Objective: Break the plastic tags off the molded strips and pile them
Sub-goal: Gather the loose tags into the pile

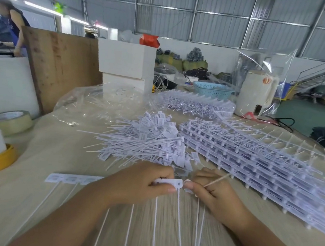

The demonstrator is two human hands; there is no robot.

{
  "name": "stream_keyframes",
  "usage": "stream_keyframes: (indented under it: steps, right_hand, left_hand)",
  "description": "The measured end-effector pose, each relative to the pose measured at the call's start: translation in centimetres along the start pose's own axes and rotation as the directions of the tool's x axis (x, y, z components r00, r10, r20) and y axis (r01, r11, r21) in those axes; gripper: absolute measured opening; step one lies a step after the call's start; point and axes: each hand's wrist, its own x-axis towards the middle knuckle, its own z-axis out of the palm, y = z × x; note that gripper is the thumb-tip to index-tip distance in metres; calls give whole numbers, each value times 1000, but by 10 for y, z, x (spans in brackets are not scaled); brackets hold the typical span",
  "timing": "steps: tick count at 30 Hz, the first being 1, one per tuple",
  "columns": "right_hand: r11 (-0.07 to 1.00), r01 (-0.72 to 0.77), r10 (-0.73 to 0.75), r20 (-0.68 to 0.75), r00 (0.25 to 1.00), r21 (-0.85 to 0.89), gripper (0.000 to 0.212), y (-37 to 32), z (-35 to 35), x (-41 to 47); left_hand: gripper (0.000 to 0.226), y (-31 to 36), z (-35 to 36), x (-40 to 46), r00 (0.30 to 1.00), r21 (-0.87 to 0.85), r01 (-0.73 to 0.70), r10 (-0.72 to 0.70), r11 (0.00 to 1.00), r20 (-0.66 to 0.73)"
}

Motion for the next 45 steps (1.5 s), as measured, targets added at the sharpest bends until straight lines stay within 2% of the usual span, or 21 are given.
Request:
stream_keyframes:
  steps: [3,8,10,12,13,14,16,18,21,23,25,27,29,31,33,36,39,41,43,45]
  right_hand:
    - [999,-33,33,3,999,-31,20,0,1,0]
    - [994,-63,64,-6,998,90,32,-8,-1,3]
    - [942,-217,244,-79,967,258,32,-7,-7,-1]
    - [875,-327,417,-215,883,358,29,-4,-19,-7]
    - [914,-300,367,-245,897,272,29,-1,-25,-9]
    - [955,-274,293,-220,931,112,31,0,-29,-10]
    - [956,-214,208,-50,977,-200,43,4,-23,-9]
    - [928,-171,196,43,980,-330,37,7,-7,-5]
    - [858,-62,134,104,986,-509,48,4,9,-2]
    - [827,-66,164,127,978,-559,50,6,6,-5]
    - [821,-76,180,131,975,-565,51,6,1,-6]
    - [874,-131,187,75,979,-468,59,3,-2,-8]
    - [909,-113,136,28,990,-400,67,-3,-2,-8]
    - [894,-13,30,31,999,-448,61,-9,1,-5]
    - [831,94,-103,13,995,-548,46,-9,5,-3]
    - [762,168,-246,-40,969,-626,27,-6,5,0]
    - [748,164,-271,-70,960,-643,25,-4,4,0]
    - [747,150,-268,-86,960,-648,24,-5,3,0]
    - [742,148,-274,-94,957,-654,25,-6,4,0]
    - [745,149,-283,-107,953,-650,26,-7,5,0]
  left_hand:
    - [23,0,-2,-1,1000,-45,9,-9,999,-6]
    - [24,6,-8,-2,1000,-130,-5,4,991,-6]
    - [29,8,-11,-5,1000,-157,-12,16,988,25]
    - [33,6,-17,-9,1000,-184,9,-7,983,13]
    - [34,4,-19,-11,999,-180,30,-32,983,-8]
    - [32,3,-21,-11,998,-158,49,-54,986,-27]
    - [26,1,-20,-10,993,-45,97,-100,994,-61]
    - [22,3,-14,-7,977,139,188,-170,972,-132]
    - [20,7,-4,-2,952,319,272,-206,908,-225]
    - [18,10,3,1,953,366,266,-185,892,-241]
    - [14,12,8,2,951,311,258,-184,915,-249]
    - [10,15,14,4,953,237,233,-173,943,-248]
    - [11,18,17,5,954,182,218,-170,959,-248]
    - [12,20,18,5,954,126,203,-168,971,-247]
    - [12,22,18,4,964,79,176,-156,981,-215]
    - [12,22,16,3,977,86,164,-150,983,-155]
    - [28,15,5,-1,966,138,238,-220,961,-135]
    - [45,11,-1,-3,953,84,296,-288,952,-93]
    - [49,7,-2,-4,951,3,304,-304,953,-54]
    - [46,5,0,-3,958,6,281,-280,960,-64]
